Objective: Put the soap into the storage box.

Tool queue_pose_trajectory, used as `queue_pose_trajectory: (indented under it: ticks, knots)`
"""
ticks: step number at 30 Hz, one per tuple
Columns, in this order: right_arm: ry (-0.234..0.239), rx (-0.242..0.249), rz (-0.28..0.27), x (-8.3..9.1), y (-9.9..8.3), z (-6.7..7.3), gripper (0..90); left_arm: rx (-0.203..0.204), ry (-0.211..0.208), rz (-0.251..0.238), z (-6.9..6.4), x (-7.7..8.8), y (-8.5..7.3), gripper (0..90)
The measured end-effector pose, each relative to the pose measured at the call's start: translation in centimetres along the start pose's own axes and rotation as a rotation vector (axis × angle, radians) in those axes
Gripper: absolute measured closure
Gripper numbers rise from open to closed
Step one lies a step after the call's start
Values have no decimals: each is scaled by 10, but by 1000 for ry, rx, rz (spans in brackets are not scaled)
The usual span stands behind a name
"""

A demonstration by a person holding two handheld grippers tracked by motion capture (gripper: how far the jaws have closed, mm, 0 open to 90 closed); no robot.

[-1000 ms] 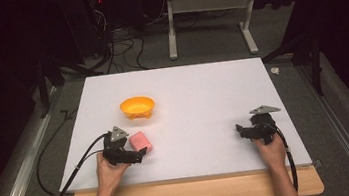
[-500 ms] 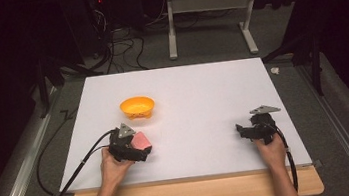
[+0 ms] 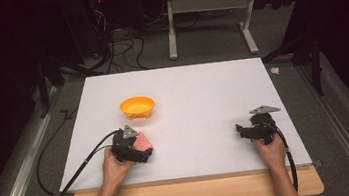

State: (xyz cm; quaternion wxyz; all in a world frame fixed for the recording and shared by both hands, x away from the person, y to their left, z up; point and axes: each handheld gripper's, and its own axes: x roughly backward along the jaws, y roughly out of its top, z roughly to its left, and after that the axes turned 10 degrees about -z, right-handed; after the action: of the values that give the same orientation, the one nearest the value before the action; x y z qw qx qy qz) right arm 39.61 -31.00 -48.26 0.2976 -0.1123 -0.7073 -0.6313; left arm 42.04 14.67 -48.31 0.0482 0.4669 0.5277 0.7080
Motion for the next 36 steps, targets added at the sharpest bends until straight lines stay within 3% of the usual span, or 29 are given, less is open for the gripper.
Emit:
queue_pose_trajectory:
  ticks: [11,17,36]
  knots:
    - [-1,1,0,0,0,0,228,-2,-11,1,0,0,0,55]
    - [-1,1,0,0,0,0,228,-10,-20,-7,-1,3,0,126]
    - [-1,0,0,0,0,0,228,4,10,-37,-4,7,-1,137]
